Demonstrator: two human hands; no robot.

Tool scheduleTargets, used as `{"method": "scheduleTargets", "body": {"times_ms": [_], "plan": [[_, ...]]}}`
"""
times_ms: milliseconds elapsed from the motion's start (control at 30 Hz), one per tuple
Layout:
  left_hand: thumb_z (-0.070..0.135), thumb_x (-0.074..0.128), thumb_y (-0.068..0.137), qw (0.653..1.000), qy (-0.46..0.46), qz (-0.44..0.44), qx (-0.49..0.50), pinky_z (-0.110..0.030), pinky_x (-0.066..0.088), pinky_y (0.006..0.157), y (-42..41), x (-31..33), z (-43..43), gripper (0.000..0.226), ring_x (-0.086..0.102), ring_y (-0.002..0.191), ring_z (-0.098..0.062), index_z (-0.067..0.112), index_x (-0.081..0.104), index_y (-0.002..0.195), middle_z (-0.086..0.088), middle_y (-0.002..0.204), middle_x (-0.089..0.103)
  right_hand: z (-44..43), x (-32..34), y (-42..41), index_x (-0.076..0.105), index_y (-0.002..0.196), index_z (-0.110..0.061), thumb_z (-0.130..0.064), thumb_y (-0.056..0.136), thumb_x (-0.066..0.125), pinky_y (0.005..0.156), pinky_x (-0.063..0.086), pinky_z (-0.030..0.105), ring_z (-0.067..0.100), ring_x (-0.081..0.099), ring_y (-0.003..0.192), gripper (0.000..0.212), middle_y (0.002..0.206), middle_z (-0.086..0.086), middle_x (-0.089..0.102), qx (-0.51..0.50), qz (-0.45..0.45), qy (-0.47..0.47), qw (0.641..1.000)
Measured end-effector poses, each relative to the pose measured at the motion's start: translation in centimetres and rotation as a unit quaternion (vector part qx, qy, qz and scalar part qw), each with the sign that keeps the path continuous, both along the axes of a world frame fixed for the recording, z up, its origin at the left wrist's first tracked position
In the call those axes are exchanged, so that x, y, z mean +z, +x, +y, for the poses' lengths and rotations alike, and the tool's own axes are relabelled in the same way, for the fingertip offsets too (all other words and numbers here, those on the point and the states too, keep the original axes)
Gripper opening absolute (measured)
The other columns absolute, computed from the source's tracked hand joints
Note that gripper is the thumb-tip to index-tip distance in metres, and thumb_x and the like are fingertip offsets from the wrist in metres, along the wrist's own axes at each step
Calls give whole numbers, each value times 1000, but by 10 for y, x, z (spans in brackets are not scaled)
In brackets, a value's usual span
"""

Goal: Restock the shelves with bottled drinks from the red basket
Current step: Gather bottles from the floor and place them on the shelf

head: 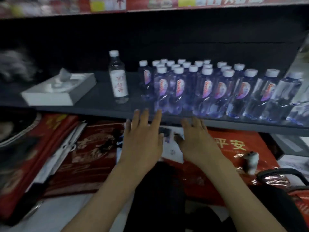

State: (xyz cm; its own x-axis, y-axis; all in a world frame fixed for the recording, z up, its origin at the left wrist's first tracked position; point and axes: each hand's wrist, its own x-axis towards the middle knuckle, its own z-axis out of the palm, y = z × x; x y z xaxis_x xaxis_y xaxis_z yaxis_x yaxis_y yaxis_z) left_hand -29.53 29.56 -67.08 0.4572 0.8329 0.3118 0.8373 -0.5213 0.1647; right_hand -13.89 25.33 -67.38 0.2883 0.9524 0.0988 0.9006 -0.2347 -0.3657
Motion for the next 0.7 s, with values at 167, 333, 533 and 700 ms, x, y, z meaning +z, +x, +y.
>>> {"method": "scheduleTargets", "body": {"times_ms": [167,333,533,700], "plan": [[42,30,89,994,-2,-37,108,-54,30,114,-138,-36,-48,68,35,140,-41,17,35,152,-18,152,40,-13,-2,-96,37,149,-18,-34,98,52,116,30,46,36,25,145,55,155,16,26,122,-23,-5,992],[24,57,93,963,-15,-107,248,-50,44,102,-274,-91,-120,56,49,123,-36,11,44,145,-16,136,52,-22,-28,-213,35,150,-21,-37,101,47,111,38,46,32,32,140,53,157,10,23,258,7,-55,964],[21,59,94,832,-147,-255,470,-38,42,97,-381,-186,-220,46,52,122,-29,19,50,139,-12,132,53,-52,-111,-342,50,134,-17,-30,98,50,99,48,42,29,51,121,39,136,10,46,393,1,-164,905],[41,74,80,719,-335,-297,531,-27,38,91,-411,-276,-298,71,54,120,-26,21,45,141,-12,122,55,-95,-190,-403,55,124,-16,-25,97,47,95,47,37,29,56,118,29,126,8,54,466,6,-319,826]]}}
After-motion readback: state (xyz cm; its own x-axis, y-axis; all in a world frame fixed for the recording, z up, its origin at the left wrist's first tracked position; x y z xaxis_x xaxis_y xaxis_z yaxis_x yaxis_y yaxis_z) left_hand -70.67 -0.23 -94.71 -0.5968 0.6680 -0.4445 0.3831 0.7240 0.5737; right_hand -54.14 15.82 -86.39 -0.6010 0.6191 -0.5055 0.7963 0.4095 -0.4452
